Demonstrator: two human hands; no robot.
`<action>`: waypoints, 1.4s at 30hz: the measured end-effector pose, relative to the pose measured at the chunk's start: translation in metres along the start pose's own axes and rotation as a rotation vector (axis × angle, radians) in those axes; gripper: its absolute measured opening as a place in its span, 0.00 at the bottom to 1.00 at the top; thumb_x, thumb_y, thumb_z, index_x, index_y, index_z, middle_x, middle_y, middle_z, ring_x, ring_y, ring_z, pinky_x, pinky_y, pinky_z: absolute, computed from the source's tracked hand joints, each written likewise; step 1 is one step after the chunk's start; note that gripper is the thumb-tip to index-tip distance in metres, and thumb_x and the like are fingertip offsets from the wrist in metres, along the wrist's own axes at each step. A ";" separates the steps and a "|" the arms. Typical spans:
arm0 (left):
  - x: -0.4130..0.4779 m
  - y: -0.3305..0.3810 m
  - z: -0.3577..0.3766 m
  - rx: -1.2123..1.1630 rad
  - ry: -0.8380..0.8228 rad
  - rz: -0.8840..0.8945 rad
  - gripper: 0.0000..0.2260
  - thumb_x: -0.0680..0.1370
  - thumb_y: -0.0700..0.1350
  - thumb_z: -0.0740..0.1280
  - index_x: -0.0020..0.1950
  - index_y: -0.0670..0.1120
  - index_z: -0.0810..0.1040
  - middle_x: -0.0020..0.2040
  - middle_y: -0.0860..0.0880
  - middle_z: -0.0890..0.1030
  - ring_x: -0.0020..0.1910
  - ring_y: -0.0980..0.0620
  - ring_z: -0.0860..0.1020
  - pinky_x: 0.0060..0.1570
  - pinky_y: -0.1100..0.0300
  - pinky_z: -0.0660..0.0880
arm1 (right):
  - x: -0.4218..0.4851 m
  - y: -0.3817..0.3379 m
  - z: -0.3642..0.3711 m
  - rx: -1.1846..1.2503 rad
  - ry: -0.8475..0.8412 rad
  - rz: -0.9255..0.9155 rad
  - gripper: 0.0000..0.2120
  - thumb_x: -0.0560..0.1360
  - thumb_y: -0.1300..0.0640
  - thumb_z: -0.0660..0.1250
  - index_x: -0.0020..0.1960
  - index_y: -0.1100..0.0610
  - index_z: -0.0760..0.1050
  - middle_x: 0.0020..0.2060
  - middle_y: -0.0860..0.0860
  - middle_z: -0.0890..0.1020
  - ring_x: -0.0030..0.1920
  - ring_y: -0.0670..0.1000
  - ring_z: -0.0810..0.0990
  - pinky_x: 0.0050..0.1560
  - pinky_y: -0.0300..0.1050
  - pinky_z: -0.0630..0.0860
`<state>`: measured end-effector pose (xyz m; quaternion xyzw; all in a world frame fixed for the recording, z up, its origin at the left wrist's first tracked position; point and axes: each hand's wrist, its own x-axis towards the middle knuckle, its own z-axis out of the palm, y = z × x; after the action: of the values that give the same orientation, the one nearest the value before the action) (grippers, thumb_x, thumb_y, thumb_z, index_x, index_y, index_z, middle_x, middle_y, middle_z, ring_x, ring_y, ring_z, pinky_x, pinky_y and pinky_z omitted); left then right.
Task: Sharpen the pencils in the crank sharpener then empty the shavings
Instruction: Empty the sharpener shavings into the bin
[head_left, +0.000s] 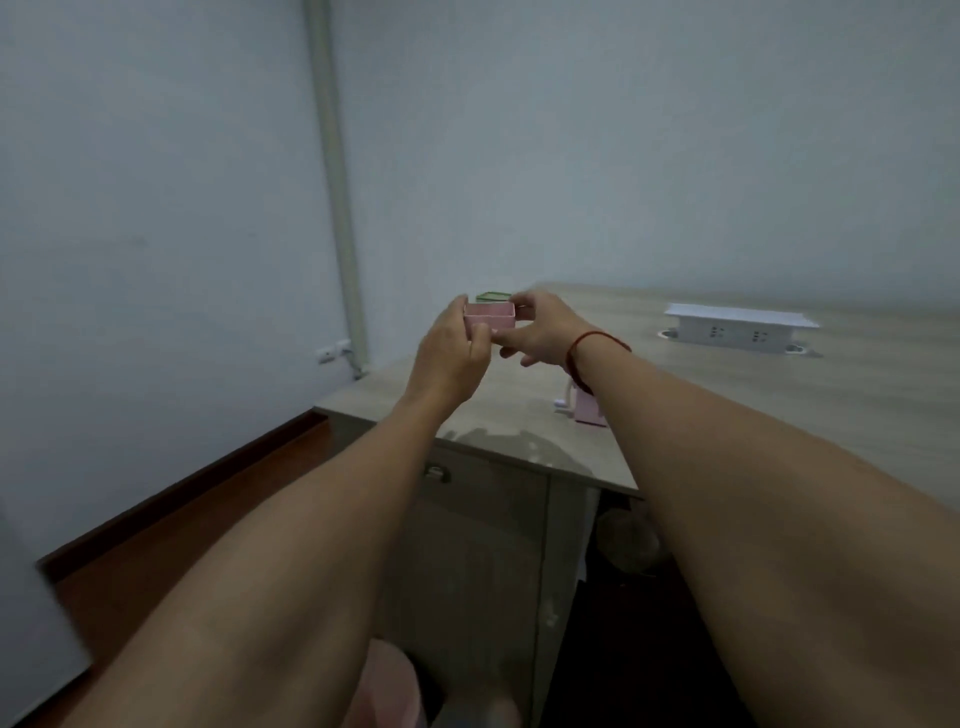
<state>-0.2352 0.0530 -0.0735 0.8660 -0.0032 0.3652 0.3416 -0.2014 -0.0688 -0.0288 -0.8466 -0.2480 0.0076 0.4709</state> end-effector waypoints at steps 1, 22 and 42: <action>-0.006 -0.014 -0.012 0.010 0.011 -0.031 0.21 0.80 0.45 0.54 0.73 0.41 0.62 0.67 0.41 0.72 0.63 0.46 0.72 0.56 0.59 0.69 | 0.003 -0.006 0.018 0.005 -0.037 -0.007 0.31 0.76 0.57 0.70 0.74 0.59 0.62 0.62 0.53 0.78 0.43 0.47 0.81 0.35 0.37 0.77; -0.188 -0.299 -0.055 0.194 -0.152 -0.645 0.18 0.77 0.44 0.60 0.66 0.43 0.68 0.61 0.43 0.77 0.58 0.44 0.77 0.55 0.55 0.73 | 0.023 0.109 0.367 0.037 -0.650 0.252 0.21 0.74 0.54 0.73 0.61 0.60 0.69 0.45 0.54 0.79 0.34 0.48 0.77 0.32 0.41 0.74; -0.276 -0.382 0.028 -0.253 -0.201 -1.432 0.16 0.81 0.48 0.55 0.62 0.42 0.74 0.48 0.41 0.79 0.34 0.51 0.78 0.29 0.64 0.74 | -0.018 0.234 0.450 0.137 -0.734 0.857 0.11 0.80 0.52 0.62 0.40 0.50 0.71 0.35 0.49 0.76 0.36 0.48 0.75 0.47 0.46 0.77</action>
<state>-0.3224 0.2612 -0.4877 0.6393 0.4900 -0.0318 0.5918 -0.2320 0.1792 -0.4706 -0.7809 -0.0284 0.5077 0.3627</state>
